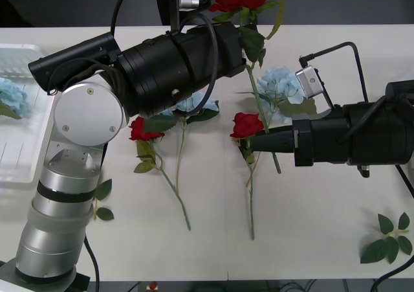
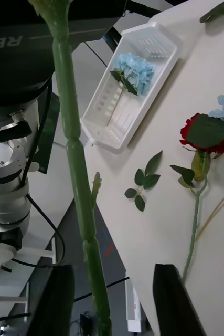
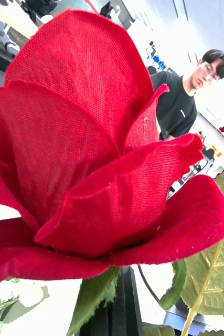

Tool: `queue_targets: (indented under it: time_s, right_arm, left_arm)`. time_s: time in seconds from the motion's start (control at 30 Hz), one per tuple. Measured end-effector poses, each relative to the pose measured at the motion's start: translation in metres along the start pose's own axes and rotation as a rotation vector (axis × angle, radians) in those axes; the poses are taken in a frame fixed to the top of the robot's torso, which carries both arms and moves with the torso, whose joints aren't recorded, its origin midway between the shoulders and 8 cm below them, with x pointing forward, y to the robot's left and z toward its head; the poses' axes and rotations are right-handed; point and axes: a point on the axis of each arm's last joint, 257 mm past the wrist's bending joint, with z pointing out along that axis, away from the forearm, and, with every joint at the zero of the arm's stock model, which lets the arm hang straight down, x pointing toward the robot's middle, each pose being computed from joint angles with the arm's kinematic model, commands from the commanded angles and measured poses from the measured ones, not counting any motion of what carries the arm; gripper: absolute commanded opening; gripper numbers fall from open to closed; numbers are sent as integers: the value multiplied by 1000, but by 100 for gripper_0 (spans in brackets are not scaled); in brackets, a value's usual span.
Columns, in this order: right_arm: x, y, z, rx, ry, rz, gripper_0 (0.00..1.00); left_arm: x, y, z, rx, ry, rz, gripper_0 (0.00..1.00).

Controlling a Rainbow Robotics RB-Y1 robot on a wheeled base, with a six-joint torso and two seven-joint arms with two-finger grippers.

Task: Place the red flowers into the right box and the blue flowers into the left box. If a person shows an open palm, hand one flower to the person first, then continue sorting.

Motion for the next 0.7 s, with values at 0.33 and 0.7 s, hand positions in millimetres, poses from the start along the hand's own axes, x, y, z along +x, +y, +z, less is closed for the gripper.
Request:
queue_targets:
  time_s: [0.33, 0.7]
  right_arm:
    - [-1, 5, 0, -21, -4, 11, 0]
    - [-3, 11, 0, -43, -10, 15, 0]
  left_arm:
    - [0, -3, 0, 10, -1, -9, 0]
    - [13, 3, -5, 4, 57, 1, 100]
